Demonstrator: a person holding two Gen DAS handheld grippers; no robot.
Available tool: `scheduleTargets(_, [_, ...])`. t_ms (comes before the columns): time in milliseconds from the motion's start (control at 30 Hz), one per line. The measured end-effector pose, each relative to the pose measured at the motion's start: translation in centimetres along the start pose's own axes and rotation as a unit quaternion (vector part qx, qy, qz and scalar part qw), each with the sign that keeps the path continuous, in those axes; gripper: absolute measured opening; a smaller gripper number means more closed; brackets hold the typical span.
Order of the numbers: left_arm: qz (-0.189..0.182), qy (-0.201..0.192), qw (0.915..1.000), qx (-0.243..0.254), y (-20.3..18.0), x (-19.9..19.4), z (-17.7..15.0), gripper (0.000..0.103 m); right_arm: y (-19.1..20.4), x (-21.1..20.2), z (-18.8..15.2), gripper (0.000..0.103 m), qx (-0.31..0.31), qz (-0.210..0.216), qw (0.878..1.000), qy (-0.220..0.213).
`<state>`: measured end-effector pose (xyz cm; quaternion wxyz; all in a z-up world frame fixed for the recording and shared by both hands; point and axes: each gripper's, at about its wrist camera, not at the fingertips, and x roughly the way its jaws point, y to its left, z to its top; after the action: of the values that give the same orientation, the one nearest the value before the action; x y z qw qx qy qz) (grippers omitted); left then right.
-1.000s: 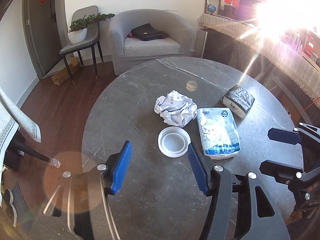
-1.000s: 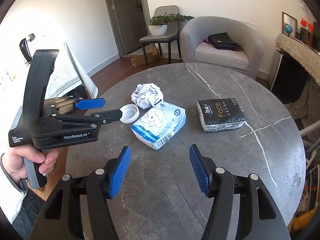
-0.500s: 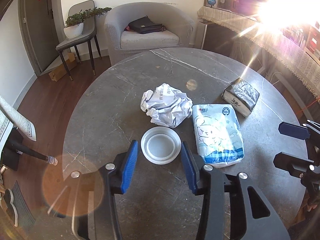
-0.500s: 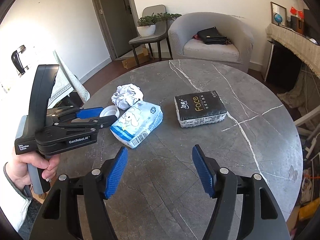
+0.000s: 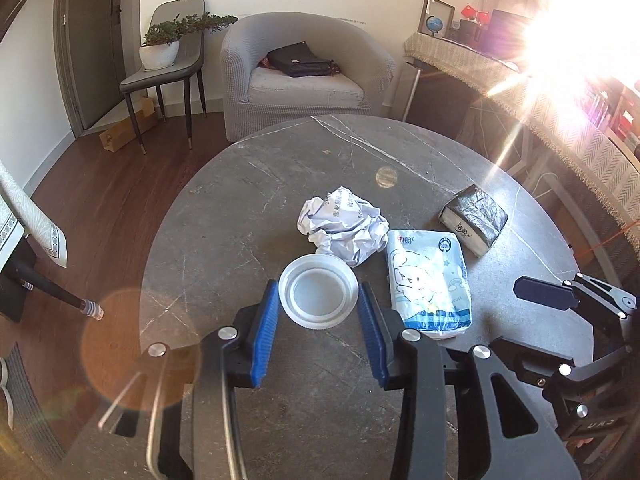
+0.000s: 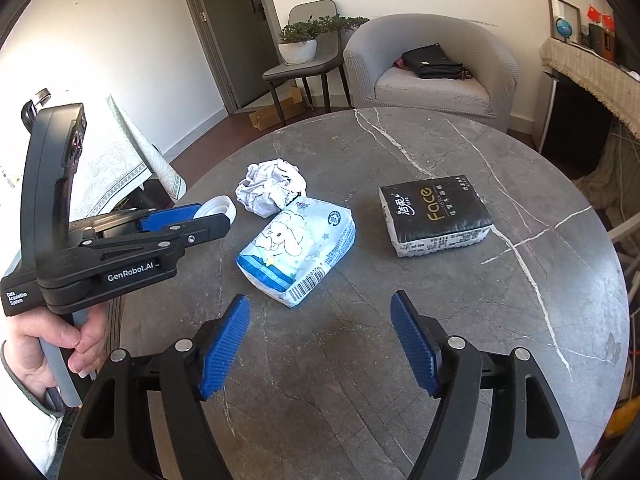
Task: Collect trash
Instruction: 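Grasp the white plastic lid with the left tool while the right tool grasps the blue tissue pack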
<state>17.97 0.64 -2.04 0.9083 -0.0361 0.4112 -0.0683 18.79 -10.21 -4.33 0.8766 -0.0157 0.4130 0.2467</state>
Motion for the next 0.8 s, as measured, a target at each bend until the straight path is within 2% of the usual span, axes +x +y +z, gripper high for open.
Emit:
scheduleTargets(300, [-0.002,-0.016,0.9997,-0.02,2.1,-1.8,0.2,0.042,1.5,2.2,0.9,0.083,0.031,-0.011,0.999,0.006])
scheduleTargets(600, [0.0,-0.019,0.9995,-0.024,3.8,-3.2,-0.3,0.042,2.9,4.0,1.8,0.086,0.027,-0.062,0.998,0.005])
scheduleTargets(800, [0.007,-0.014,0.9998,-0.012,4.2,-3.6,-0.7,0.042,3.7,5.0,2.5,0.086,0.028,-0.074,0.997,0.007])
